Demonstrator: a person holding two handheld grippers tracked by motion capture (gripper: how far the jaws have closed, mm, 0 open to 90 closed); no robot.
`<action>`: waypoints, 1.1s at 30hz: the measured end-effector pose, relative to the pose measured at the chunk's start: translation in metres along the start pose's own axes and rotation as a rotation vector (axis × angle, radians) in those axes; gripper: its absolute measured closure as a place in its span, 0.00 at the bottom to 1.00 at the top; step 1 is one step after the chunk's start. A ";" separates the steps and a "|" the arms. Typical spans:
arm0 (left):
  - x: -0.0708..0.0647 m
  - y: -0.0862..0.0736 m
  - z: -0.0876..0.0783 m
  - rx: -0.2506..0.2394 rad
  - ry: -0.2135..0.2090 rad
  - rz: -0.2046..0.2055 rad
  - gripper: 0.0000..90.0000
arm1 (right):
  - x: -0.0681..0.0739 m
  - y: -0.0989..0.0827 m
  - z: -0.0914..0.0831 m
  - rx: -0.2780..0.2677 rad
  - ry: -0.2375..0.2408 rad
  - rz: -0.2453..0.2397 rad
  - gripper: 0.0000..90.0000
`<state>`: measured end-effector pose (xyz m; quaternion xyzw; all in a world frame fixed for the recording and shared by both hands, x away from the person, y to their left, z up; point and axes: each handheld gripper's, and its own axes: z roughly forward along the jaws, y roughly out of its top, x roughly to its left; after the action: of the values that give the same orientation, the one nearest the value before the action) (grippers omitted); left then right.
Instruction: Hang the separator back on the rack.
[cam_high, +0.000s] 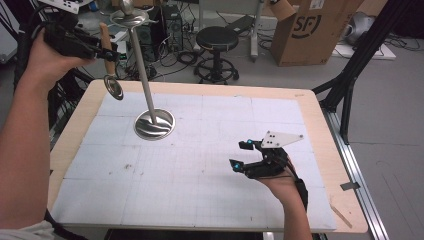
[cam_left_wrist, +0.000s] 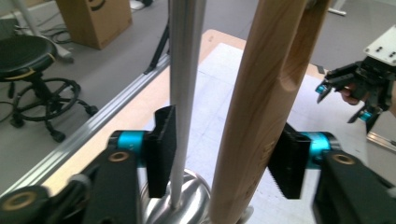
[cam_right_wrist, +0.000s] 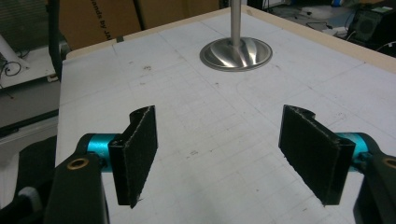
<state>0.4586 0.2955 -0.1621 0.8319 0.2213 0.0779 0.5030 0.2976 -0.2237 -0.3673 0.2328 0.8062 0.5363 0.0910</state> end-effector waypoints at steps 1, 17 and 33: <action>0.000 0.000 -0.002 -0.008 0.003 -0.002 0.50 | 0.000 0.000 0.000 0.001 0.004 0.000 0.30; -0.009 -0.029 -0.034 -0.090 0.073 -0.035 0.24 | 0.002 0.001 0.001 0.000 0.007 -0.001 0.30; -0.038 -0.057 -0.038 -0.107 0.086 0.001 0.15 | 0.002 0.002 0.002 -0.007 0.013 -0.003 0.30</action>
<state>0.3944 0.3321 -0.1900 0.7996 0.2379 0.1254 0.5370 0.2973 -0.2210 -0.3660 0.2275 0.8054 0.5403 0.0873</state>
